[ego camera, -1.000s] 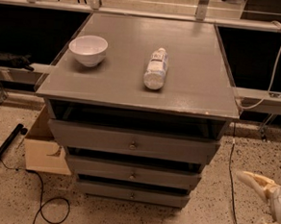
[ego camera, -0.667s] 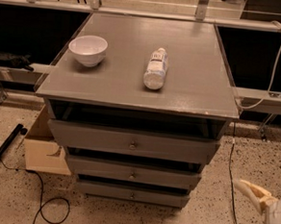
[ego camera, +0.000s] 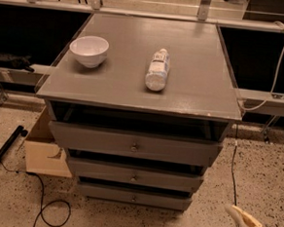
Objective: Open middle drawer
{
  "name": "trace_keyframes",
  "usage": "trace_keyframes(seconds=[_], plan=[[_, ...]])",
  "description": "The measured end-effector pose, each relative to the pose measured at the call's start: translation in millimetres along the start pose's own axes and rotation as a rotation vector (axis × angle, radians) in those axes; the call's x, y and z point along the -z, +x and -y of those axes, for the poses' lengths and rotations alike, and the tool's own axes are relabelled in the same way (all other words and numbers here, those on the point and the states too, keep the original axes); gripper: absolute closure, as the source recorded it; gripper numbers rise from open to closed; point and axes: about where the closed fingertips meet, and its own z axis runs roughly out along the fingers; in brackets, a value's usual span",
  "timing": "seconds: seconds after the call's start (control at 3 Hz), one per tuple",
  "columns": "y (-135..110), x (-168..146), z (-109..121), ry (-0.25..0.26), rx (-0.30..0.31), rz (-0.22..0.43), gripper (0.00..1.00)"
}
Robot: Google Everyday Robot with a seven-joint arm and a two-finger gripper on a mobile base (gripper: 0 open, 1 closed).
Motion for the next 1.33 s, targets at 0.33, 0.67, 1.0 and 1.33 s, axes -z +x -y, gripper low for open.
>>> trace_keyframes(seconds=[0.33, 0.67, 1.0, 1.33], plan=[[-2, -22, 6, -0.029, 0.019, -0.061, 0.00], [-28, -69, 28, -0.083, 0.035, -0.134, 0.00], [-27, -71, 28, -0.080, 0.033, -0.135, 0.00], [-21, -79, 27, -0.064, 0.021, -0.138, 0.00]])
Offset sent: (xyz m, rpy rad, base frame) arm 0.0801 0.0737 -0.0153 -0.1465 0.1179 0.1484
